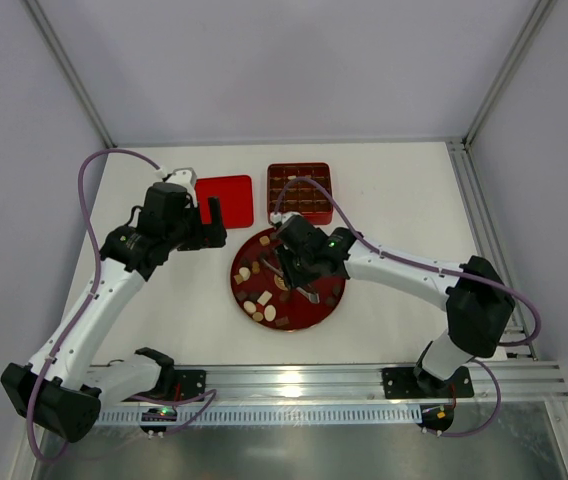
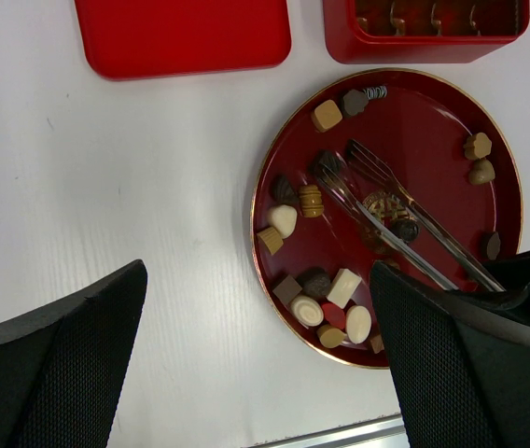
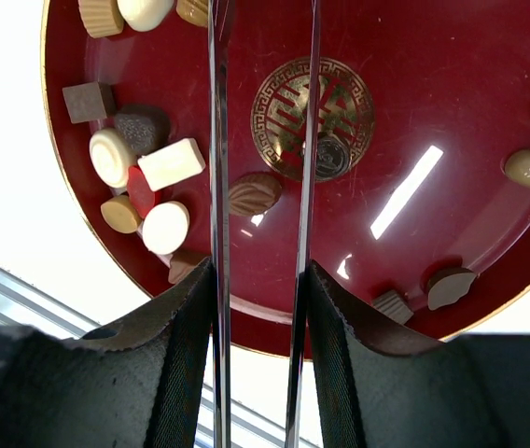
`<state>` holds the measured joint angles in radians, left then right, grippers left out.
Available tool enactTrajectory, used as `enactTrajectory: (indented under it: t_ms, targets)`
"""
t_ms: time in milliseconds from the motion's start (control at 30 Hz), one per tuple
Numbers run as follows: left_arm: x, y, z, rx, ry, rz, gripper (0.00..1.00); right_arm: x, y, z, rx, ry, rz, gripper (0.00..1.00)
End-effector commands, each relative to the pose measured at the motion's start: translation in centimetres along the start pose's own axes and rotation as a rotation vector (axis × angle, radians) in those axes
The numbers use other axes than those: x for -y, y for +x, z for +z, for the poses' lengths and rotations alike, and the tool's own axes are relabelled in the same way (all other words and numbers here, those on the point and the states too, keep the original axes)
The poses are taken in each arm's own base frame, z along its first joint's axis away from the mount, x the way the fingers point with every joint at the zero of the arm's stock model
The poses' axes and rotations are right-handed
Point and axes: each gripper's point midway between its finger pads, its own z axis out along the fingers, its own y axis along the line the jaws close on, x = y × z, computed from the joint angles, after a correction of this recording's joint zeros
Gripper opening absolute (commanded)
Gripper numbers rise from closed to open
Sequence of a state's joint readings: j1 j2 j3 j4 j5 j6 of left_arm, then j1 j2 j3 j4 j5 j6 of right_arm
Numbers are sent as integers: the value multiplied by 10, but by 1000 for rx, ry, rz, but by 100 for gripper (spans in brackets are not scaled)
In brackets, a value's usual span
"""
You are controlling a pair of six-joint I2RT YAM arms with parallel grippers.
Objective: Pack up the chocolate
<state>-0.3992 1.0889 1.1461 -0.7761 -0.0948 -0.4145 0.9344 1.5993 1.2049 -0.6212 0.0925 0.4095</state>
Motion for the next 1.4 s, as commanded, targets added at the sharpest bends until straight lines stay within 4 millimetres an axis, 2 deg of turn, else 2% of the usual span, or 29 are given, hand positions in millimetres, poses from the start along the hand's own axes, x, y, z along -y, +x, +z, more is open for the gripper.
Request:
enactTrajectory:
  t_ms: [0,400,633,1000,1367]
  targets:
    - [3,-17,-12,59,10,3,100,-14,-26,-4,71,-38,-14,45]
    - [4,-17,-11,60,12,8,100,-14,-24,2,59,-31,-6,44]
    - [3,-17,-10,59,10,4,100,-15,-28,-3,70,-35,-5,36]
    - [3,-18,-11,62,11,4,100,-8,-45,-27,132,-12,4,35]
    - [5,-18,-11,61,19,-1,100,3,-49,-42,161,8,22,35]
